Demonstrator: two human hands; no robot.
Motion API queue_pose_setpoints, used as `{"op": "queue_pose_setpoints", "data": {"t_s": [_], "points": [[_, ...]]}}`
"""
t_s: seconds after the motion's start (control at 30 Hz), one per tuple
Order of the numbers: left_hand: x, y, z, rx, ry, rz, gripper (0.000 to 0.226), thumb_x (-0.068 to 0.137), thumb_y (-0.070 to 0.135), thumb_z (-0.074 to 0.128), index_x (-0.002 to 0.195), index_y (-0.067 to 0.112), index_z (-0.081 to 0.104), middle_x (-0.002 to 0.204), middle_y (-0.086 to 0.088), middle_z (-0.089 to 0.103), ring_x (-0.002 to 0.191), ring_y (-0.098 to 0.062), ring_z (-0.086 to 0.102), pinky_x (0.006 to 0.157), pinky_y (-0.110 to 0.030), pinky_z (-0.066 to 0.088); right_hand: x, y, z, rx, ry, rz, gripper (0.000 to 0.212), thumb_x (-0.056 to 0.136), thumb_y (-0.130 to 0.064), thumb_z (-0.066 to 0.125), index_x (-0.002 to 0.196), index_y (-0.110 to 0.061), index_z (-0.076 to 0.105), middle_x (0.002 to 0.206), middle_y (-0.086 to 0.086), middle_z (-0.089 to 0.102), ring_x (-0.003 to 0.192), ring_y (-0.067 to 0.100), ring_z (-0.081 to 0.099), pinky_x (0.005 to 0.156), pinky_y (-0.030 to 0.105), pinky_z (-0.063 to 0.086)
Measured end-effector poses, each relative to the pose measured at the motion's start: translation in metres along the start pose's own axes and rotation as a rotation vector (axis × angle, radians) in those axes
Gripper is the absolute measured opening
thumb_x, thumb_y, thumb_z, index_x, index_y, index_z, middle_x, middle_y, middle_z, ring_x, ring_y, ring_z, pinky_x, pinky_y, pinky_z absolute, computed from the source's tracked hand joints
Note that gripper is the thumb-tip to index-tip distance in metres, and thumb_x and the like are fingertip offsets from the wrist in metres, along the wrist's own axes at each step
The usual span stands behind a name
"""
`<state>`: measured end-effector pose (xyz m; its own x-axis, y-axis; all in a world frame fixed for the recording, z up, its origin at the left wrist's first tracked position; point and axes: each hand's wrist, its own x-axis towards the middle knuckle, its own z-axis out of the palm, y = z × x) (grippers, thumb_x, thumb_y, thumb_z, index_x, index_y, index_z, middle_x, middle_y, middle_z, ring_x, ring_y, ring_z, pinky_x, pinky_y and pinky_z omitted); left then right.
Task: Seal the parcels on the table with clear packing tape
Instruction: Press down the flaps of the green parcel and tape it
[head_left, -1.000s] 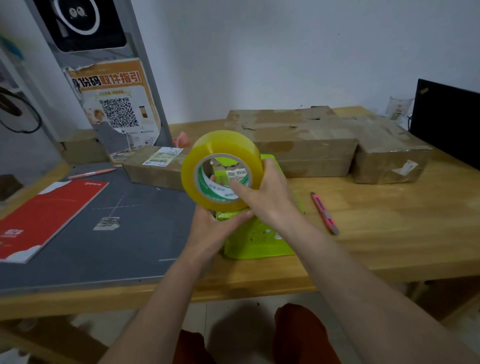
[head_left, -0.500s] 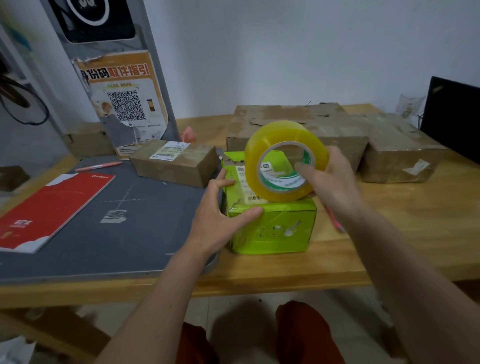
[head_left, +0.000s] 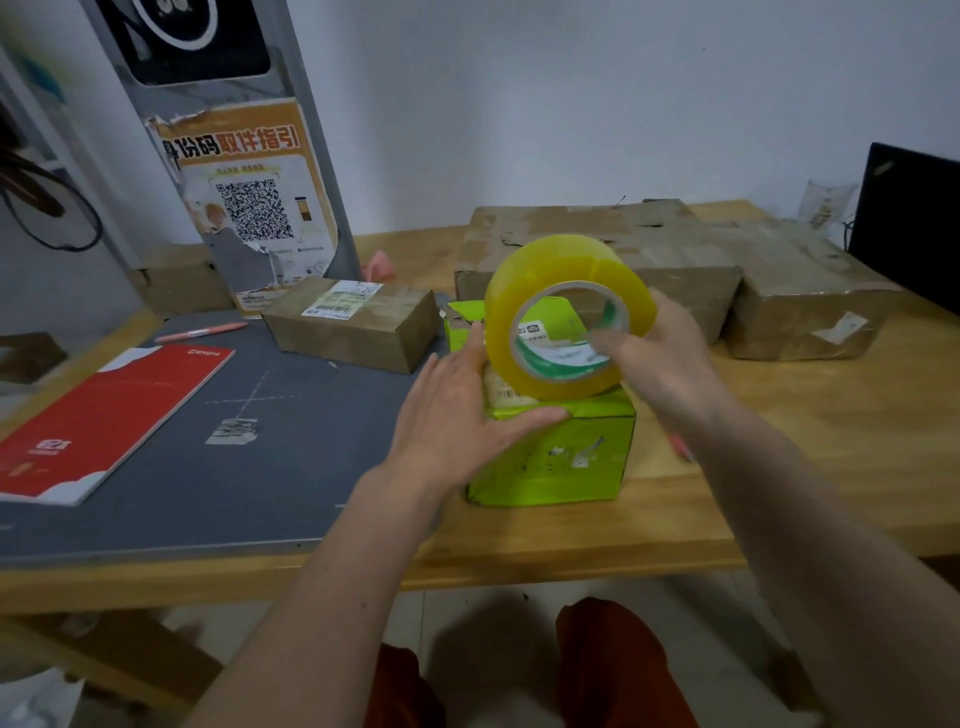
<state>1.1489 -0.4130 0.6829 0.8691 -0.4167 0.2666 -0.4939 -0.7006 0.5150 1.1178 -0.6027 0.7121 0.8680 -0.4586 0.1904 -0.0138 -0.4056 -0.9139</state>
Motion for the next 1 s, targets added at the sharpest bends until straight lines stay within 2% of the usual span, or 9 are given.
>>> {"op": "queue_pose_setpoints", "data": {"t_s": [0.1, 0.17, 0.3, 0.4, 0.47, 0.53, 0.6, 0.73, 1.0], "points": [[0.001, 0.003, -0.001, -0.016, -0.049, -0.032, 0.124, 0.057, 0.087, 0.049, 0.158, 0.024, 0.015, 0.153, 0.011, 0.04, 0.14, -0.013, 0.035, 0.116, -0.044, 0.032, 0.007, 0.005, -0.021, 0.112, -0.014, 0.028, 0.031, 0.076, -0.009, 0.068, 0.107, -0.012, 0.064, 0.102, 0.012, 0.07, 0.096, 0.031, 0.066, 0.088, 0.05, 0.053], [0.0, 0.006, -0.001, -0.012, -0.055, -0.021, 0.124, 0.062, 0.083, 0.053, 0.159, 0.023, 0.005, 0.154, 0.013, 0.039, 0.142, -0.011, 0.03, 0.118, -0.043, 0.029, 0.003, 0.011, -0.025, 0.254, 0.003, 0.086, 0.03, 0.082, -0.005, 0.067, 0.112, -0.012, 0.065, 0.103, 0.012, 0.07, 0.096, 0.028, 0.068, 0.086, 0.048, 0.056], [0.005, 0.009, -0.001, 0.144, -0.072, -0.033, 0.123, 0.062, 0.09, 0.047, 0.158, 0.02, 0.017, 0.154, 0.005, 0.039, 0.144, -0.017, 0.028, 0.123, -0.042, 0.018, -0.009, 0.022, -0.008, 0.499, 0.028, 0.162, 0.04, 0.078, -0.017, 0.078, 0.115, -0.012, 0.064, 0.106, 0.009, 0.072, 0.095, 0.025, 0.071, 0.084, 0.046, 0.058], [0.016, 0.02, 0.008, 0.365, -0.021, 0.017, 0.132, 0.052, 0.104, 0.028, 0.153, 0.02, 0.03, 0.148, -0.003, 0.046, 0.141, -0.024, 0.034, 0.122, -0.042, 0.017, -0.013, 0.025, 0.001, 0.46, -0.016, 0.141, 0.02, 0.08, -0.011, 0.077, 0.097, -0.019, 0.07, 0.097, 0.003, 0.075, 0.091, 0.019, 0.072, 0.082, 0.04, 0.058], [0.019, 0.025, 0.015, 0.29, -0.025, 0.007, 0.13, 0.054, 0.101, 0.035, 0.155, 0.019, 0.026, 0.148, -0.003, 0.045, 0.138, -0.024, 0.036, 0.118, -0.04, 0.027, -0.012, 0.025, 0.001, 0.402, 0.003, 0.123, 0.014, 0.083, -0.009, 0.073, 0.089, -0.022, 0.07, 0.097, 0.004, 0.075, 0.09, 0.018, 0.071, 0.083, 0.041, 0.058], [0.018, 0.025, 0.015, 0.231, -0.072, -0.009, 0.134, 0.054, 0.099, 0.038, 0.158, 0.02, 0.012, 0.155, -0.003, 0.037, 0.142, -0.024, 0.033, 0.117, -0.04, 0.029, -0.009, 0.023, -0.004, 0.361, 0.02, 0.104, 0.01, 0.081, -0.014, 0.071, 0.088, -0.021, 0.071, 0.097, 0.006, 0.074, 0.092, 0.023, 0.07, 0.085, 0.049, 0.057], [0.018, 0.025, 0.011, 0.228, -0.115, -0.033, 0.132, 0.058, 0.096, 0.042, 0.159, 0.022, 0.0, 0.161, -0.003, 0.029, 0.146, -0.024, 0.028, 0.12, -0.039, 0.025, -0.005, 0.02, -0.015, 0.328, 0.035, 0.099, 0.017, 0.079, -0.016, 0.069, 0.095, -0.019, 0.071, 0.098, 0.008, 0.073, 0.09, 0.024, 0.07, 0.078, 0.048, 0.059], [0.016, 0.029, 0.008, 0.223, -0.15, -0.064, 0.133, 0.063, 0.091, 0.049, 0.159, 0.02, -0.01, 0.164, -0.001, 0.02, 0.149, -0.022, 0.023, 0.119, -0.039, 0.022, 0.001, 0.019, -0.037, 0.572, -0.029, 0.234, 0.028, 0.092, 0.003, 0.056, 0.118, -0.006, 0.059, 0.103, 0.016, 0.068, 0.087, 0.031, 0.069, 0.052, 0.042, 0.059], [0.017, 0.03, 0.008, 0.247, -0.183, -0.076, 0.135, 0.057, 0.094, 0.042, 0.159, 0.022, -0.008, 0.164, -0.002, 0.02, 0.15, -0.022, 0.021, 0.12, -0.039, 0.019, 0.003, 0.055, -0.053, 0.65, 0.091, 0.339, 0.038, 0.089, 0.003, 0.058, 0.126, -0.006, 0.055, 0.119, 0.022, 0.062, 0.095, 0.038, 0.066, 0.059, 0.049, 0.058]]}}
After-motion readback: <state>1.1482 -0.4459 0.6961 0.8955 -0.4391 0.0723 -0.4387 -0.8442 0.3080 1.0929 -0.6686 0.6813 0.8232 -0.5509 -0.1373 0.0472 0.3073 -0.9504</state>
